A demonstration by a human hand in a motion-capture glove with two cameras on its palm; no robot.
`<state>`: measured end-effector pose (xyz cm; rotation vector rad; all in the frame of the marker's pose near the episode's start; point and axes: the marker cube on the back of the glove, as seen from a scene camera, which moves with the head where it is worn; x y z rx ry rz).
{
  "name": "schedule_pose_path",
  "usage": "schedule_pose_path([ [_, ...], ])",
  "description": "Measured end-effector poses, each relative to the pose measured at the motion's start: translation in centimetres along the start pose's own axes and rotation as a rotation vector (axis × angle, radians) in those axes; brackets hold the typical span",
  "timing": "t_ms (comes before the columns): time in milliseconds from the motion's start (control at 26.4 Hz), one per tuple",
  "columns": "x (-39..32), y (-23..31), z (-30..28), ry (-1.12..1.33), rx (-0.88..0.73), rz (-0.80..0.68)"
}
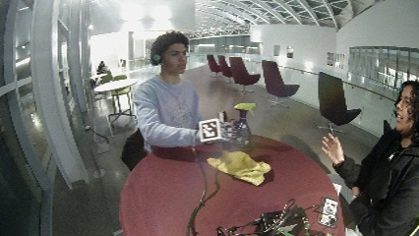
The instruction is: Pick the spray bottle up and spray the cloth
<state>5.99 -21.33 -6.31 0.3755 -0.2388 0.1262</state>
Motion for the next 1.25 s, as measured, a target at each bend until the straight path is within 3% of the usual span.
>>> schedule_pose_path([
  [606, 9.0, 14.5, -13.6, 0.329, 0.125, 0.198],
  [1250, 10.5, 16.6, -14.7, 0.338, 0.146, 0.246],
])
